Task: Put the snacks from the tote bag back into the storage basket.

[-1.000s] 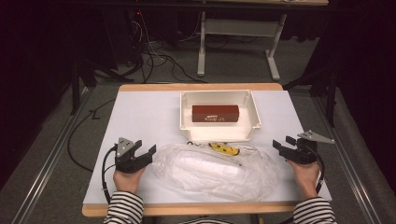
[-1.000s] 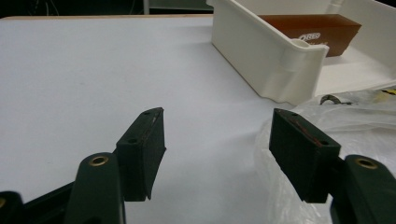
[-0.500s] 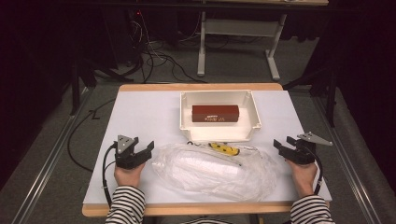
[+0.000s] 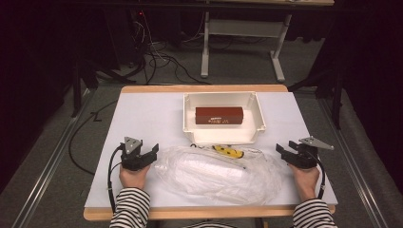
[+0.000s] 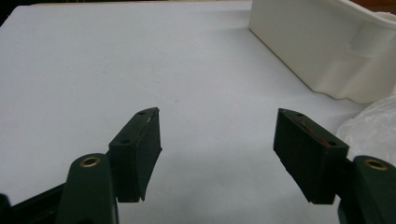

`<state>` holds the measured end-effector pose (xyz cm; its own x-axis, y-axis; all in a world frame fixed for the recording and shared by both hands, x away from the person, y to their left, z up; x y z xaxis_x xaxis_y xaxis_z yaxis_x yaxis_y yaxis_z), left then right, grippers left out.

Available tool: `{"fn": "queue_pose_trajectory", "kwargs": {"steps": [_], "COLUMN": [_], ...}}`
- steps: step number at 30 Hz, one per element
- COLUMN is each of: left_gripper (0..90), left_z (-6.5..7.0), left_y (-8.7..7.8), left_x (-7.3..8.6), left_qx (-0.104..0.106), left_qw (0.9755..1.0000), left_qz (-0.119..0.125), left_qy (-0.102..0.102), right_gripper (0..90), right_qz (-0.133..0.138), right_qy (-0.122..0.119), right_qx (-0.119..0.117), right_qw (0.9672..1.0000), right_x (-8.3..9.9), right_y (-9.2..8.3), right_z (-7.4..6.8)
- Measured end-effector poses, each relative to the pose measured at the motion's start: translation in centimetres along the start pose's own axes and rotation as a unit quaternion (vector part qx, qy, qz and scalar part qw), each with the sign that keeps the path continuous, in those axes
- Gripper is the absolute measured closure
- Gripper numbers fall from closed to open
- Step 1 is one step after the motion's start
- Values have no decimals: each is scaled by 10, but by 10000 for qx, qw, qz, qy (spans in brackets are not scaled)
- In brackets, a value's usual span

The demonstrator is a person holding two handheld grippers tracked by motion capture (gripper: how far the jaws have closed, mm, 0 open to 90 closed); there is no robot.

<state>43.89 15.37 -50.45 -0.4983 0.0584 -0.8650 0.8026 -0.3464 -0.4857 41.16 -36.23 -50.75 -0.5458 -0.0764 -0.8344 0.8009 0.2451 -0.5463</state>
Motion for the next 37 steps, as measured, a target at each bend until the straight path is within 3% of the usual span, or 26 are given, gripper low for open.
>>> {"fn": "queue_pose_trajectory", "kwargs": {"steps": [10, 20, 37], "left_gripper": [325, 325, 316], "left_z": [-1, 2, 3], "left_y": [4, 2, 3], "left_x": [5, 6, 7], "left_qx": [-56, -81, 20], "left_qw": [10000, 9998, 9999], "left_qz": [29, 126, 116], "left_qy": [-43, 106, 119], "right_gripper": [382, 383, 375], "right_qz": [62, 42, 72], "right_qy": [-51, -94, -91], "right_qx": [50, 118, 125], "right_qw": [10000, 9999, 9999], "right_x": [1, 2, 2], "right_y": [-1, 0, -1], "right_z": [0, -2, -1]}}
Point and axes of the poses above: each handheld gripper's, and its own axes: y roughly forward along the jaws, x roughly out of its underside, z roughly to its right, the point moved 6 cm from there along y, roughly forward along the jaws, and after that the axes turned 3 degrees about -y, right-handed, at the moved point
